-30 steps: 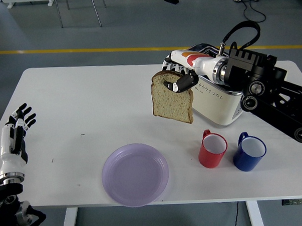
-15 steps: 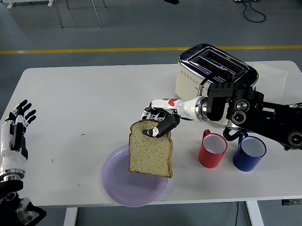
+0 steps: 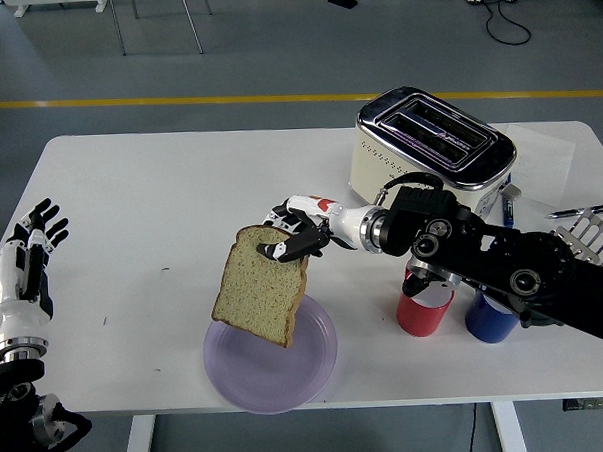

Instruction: Push plate across desktop,pick up the break from the machine,place the break in the plate

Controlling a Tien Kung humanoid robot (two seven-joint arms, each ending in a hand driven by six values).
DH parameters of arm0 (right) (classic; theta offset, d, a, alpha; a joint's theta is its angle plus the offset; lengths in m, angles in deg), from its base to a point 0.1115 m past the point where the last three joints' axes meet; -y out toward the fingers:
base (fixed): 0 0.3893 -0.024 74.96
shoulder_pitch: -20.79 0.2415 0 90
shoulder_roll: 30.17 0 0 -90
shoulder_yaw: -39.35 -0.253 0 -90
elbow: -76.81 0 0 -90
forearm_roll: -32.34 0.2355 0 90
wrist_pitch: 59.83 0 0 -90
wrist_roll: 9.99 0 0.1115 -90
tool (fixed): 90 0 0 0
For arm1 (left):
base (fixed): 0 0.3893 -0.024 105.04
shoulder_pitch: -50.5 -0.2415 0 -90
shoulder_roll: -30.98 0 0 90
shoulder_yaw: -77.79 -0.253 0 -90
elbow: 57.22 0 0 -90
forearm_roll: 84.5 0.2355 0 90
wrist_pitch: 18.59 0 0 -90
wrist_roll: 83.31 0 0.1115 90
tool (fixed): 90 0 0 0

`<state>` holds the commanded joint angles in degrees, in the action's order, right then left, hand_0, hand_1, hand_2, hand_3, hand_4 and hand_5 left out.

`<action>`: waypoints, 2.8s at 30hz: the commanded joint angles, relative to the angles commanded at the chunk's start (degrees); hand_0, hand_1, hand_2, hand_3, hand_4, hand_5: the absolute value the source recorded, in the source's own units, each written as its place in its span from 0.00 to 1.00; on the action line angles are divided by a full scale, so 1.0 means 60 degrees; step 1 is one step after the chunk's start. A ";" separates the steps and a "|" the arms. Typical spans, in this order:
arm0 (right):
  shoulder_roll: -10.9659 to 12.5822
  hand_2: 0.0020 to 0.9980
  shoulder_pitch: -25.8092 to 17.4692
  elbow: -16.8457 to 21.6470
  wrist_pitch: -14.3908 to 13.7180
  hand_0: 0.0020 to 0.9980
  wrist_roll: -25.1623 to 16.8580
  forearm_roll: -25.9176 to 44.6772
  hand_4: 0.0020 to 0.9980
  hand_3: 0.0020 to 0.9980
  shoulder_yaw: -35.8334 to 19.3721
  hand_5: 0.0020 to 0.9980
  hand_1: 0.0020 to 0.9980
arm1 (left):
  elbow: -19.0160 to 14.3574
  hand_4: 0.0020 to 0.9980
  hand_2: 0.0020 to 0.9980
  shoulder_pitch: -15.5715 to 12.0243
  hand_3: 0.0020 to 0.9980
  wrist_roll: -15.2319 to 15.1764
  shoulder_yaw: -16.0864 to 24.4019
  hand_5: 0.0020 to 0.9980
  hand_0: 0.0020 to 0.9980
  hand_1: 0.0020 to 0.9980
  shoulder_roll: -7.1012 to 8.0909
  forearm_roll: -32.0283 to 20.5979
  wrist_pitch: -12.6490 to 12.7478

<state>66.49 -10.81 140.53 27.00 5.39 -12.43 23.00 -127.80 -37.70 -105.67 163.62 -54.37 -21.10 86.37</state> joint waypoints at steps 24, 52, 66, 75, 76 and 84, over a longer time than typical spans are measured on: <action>-0.0458 0.44 -0.0842 -0.0571 -0.0234 0.32 -0.2034 -0.1645 0.28 0.47 0.1157 0.21 0.39 | 0.0061 0.51 0.84 -0.0189 0.82 -0.0166 -0.0196 0.86 0.76 0.77 -0.0055 -0.0152 0.0090; -0.1109 0.75 -0.1151 -0.2970 -0.1994 0.77 -0.3536 -0.4624 0.64 0.89 0.1792 0.27 0.77 | -0.0027 0.47 0.86 -0.0157 0.82 -0.0251 -0.0573 0.83 0.78 0.82 0.0068 -0.0443 0.0114; -0.1109 0.89 -0.1148 -0.2767 -0.1968 0.90 -0.3842 -0.5644 0.68 0.94 0.1479 0.30 0.85 | -0.0011 0.46 0.87 -0.0174 0.82 -0.0299 -0.0398 0.84 0.79 0.80 0.0005 -0.0393 0.0138; -0.0677 0.89 -0.1296 -0.1526 -0.2420 0.91 -0.4001 -0.5989 0.66 0.93 0.0646 0.28 0.86 | -0.0024 0.45 0.87 -0.0130 0.82 -0.0295 -0.0299 0.84 0.79 0.80 0.0021 -0.0338 0.0138; -0.0559 0.87 -0.1354 -0.1278 -0.2454 0.89 -0.4036 -0.6057 0.68 0.91 0.0484 0.31 0.84 | -0.0040 0.45 0.87 -0.0116 0.81 -0.0294 -0.0289 0.85 0.79 0.81 0.0030 -0.0319 0.0136; 0.0207 0.82 -0.1873 0.1127 -0.1953 0.86 -0.4319 -0.5442 0.62 0.84 -0.0999 0.32 0.81 | -0.0109 0.45 0.87 -0.0070 0.81 -0.0274 -0.0281 0.84 0.78 0.80 0.0069 -0.0248 0.0122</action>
<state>67.73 -22.04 147.29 15.28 -20.52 -45.08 17.01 -128.46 -38.11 -107.31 161.94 -53.96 -22.59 87.10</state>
